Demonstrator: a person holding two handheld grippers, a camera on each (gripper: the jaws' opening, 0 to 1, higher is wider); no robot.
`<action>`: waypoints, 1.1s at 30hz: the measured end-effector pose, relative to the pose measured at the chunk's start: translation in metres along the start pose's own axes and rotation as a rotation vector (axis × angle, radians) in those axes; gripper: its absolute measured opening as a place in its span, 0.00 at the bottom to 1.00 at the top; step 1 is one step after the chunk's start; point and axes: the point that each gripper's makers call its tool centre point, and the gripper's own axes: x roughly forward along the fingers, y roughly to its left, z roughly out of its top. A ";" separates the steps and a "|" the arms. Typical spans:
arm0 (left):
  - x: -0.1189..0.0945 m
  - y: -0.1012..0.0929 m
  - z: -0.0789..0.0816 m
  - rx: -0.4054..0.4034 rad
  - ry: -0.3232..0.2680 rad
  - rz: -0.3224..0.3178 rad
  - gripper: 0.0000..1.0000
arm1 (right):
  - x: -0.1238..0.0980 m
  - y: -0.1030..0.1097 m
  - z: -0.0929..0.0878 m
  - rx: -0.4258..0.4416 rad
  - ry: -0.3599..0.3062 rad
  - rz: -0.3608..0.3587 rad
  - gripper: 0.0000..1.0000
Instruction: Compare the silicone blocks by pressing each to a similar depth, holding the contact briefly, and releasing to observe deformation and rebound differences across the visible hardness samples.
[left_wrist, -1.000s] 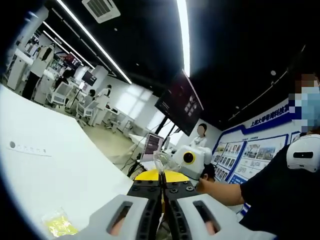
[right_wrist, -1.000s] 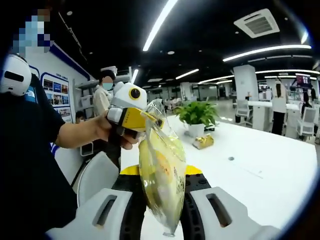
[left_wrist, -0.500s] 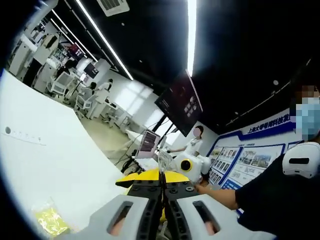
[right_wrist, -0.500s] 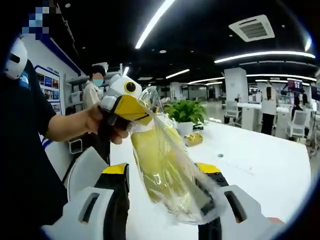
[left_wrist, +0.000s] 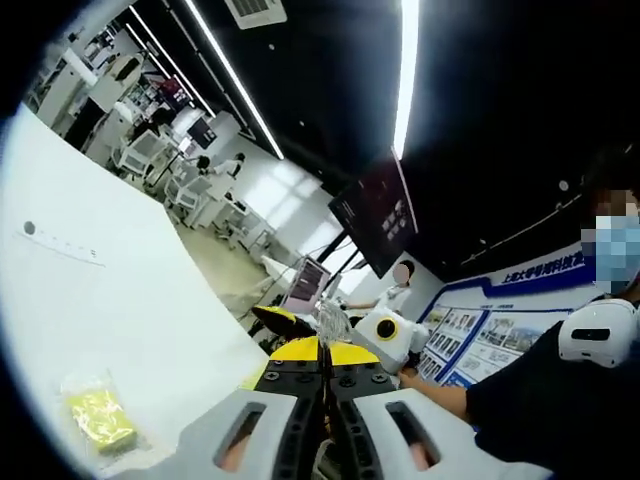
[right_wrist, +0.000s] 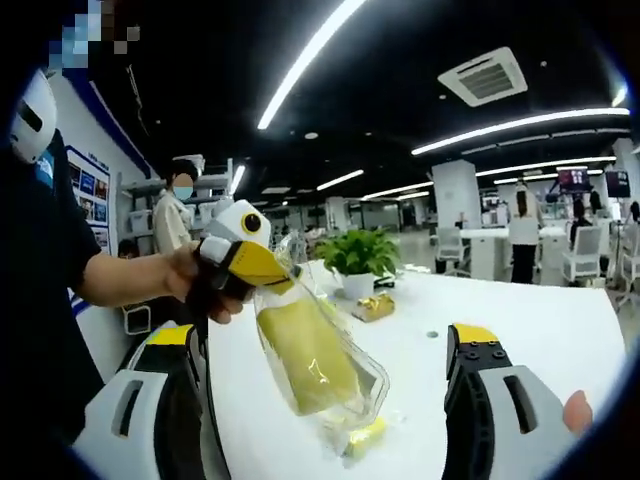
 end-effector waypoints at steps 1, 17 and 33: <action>-0.002 0.002 -0.001 -0.009 -0.006 0.002 0.00 | -0.001 0.002 0.003 0.002 -0.008 0.003 0.96; -0.010 0.022 -0.016 -0.071 -0.012 0.050 0.00 | -0.025 0.023 0.011 -0.299 0.092 -0.036 0.87; -0.012 0.038 -0.029 -0.128 0.001 0.086 0.00 | -0.069 0.054 -0.005 -0.296 0.163 -0.028 0.74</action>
